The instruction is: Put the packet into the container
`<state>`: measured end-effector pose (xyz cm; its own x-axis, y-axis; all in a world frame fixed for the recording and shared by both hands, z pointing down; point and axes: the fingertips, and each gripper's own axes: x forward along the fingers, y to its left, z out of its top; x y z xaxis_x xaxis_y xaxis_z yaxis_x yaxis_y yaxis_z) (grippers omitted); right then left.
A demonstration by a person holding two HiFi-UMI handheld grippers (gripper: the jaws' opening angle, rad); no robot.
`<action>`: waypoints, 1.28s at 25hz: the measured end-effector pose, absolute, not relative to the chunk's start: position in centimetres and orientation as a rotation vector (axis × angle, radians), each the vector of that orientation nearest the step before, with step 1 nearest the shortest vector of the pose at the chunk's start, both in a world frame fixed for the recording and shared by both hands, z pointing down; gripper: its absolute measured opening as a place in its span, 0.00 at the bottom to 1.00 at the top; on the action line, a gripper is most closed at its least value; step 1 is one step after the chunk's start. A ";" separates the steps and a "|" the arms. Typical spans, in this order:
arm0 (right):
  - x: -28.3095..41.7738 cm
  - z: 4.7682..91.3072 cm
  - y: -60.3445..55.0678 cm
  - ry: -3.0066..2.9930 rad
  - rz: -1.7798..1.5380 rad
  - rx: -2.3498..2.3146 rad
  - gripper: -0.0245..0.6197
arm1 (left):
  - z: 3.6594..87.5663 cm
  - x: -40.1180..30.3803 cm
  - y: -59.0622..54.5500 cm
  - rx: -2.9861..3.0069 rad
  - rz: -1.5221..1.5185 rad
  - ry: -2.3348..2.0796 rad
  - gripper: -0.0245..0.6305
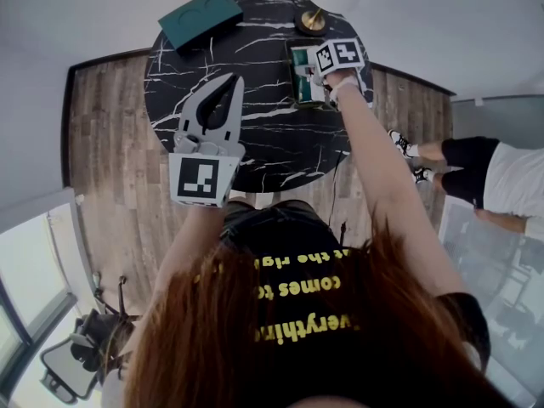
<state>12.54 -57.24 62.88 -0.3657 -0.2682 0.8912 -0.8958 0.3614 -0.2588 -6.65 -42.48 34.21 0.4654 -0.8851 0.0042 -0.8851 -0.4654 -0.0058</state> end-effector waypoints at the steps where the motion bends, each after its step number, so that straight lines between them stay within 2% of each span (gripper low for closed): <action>1: 12.5 62.7 -57.4 -1.843 1.006 1.018 0.66 | 34.2 -6.7 -42.5 -2.688 -0.011 1.623 0.04; 12: 12.2 61.3 -57.9 -1.902 0.991 1.054 0.64 | 34.3 -6.6 -42.9 -2.694 -0.013 1.613 0.04; 13: 12.3 60.9 -58.1 -1.917 0.968 1.083 0.56 | 34.4 -6.6 -42.9 -2.693 -0.015 1.612 0.04; 15: 12.9 59.2 -58.7 -1.955 0.846 1.181 0.20 | 34.5 -6.5 -42.8 -2.695 -0.019 1.611 0.04; 16: 13.1 58.1 -58.9 -1.975 0.772 1.224 0.07 | 34.5 -6.5 -42.8 -2.697 -0.021 1.610 0.04; 27: 11.2 51.7 -55.4 -2.223 0.673 1.341 0.06 | 34.1 -6.2 -42.5 -2.705 -0.014 1.578 0.04; 32: 9.8 45.8 -51.2 -2.400 0.482 1.430 0.06 | 33.7 -6.6 -42.2 -2.707 0.004 1.588 0.04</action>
